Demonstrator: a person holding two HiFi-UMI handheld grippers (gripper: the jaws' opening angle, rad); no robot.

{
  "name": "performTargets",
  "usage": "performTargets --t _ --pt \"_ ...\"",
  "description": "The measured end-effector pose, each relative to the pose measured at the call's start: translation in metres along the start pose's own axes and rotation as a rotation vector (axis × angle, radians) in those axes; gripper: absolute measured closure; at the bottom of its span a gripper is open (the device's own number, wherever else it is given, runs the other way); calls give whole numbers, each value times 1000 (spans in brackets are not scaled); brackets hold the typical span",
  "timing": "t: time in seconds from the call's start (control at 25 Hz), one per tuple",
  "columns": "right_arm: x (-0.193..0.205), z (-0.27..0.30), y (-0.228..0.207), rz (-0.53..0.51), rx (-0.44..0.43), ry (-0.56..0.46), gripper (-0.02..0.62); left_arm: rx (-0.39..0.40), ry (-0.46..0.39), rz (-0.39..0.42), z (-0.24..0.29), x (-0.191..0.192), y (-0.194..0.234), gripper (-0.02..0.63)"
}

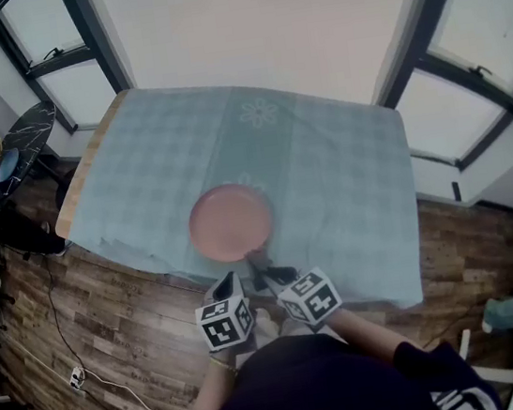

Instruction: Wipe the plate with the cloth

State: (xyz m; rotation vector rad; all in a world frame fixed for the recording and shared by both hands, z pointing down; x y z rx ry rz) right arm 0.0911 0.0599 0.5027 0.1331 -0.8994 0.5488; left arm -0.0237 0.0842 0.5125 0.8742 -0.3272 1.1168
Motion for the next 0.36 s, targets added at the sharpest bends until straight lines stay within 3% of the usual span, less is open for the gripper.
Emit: performTargets --t 0.36 --pt "-5 4 -3 3 5 1 563 10 5 -12 3 -3 1 592"
Point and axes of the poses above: the fingertips, and each gripper's own axes: z forward along the fingers, y to its left, x out of its underside, the point moved 5 cm from there along -z, backward along the fingers, and after that the axes turned 11 degrees about -z, right-handed, at the moved point
